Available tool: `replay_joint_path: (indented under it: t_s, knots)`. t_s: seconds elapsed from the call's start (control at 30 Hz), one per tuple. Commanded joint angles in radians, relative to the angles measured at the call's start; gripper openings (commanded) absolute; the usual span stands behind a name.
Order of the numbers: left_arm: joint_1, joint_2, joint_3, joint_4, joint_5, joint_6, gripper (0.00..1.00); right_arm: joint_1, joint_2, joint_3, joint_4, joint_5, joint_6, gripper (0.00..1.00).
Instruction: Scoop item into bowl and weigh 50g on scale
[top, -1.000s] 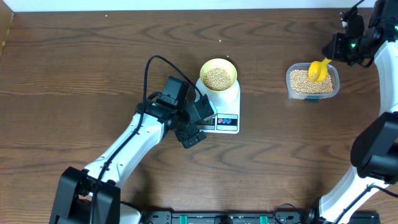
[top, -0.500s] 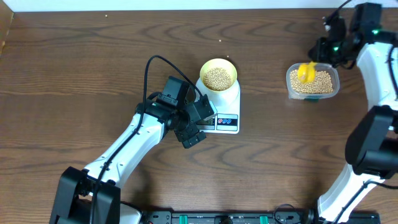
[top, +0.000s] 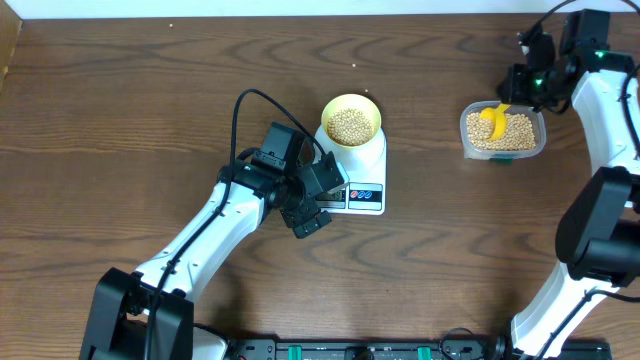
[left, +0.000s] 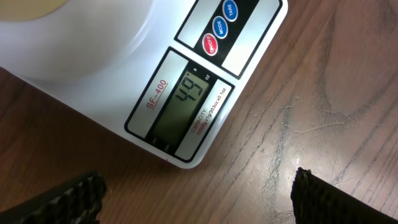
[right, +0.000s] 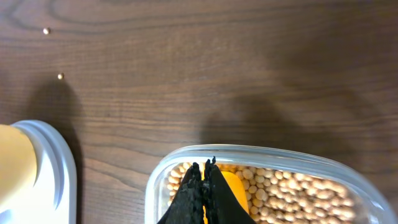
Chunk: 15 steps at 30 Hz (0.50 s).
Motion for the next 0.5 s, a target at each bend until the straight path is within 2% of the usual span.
replay_joint_path:
  t_s: [0.0,0.2,0.33,0.47]
  knots:
    - [0.003,-0.003,-0.002,-0.003,-0.006,0.010,0.98,-0.023,-0.081,0.039,-0.005,0.017,0.008,0.01]
    - [0.003,-0.003,-0.002,-0.003,-0.006,0.010,0.98,-0.026,-0.138,0.039,-0.007,-0.029,0.009,0.01]
    - [0.003,-0.003,-0.002,-0.003,-0.005,0.010,0.98,-0.037,-0.179,0.039,0.015,-0.213,0.016,0.01]
    - [0.003,-0.003,-0.002,-0.003,-0.006,0.010,0.98,-0.047,-0.187,0.039,0.063,-0.366,0.090,0.01]
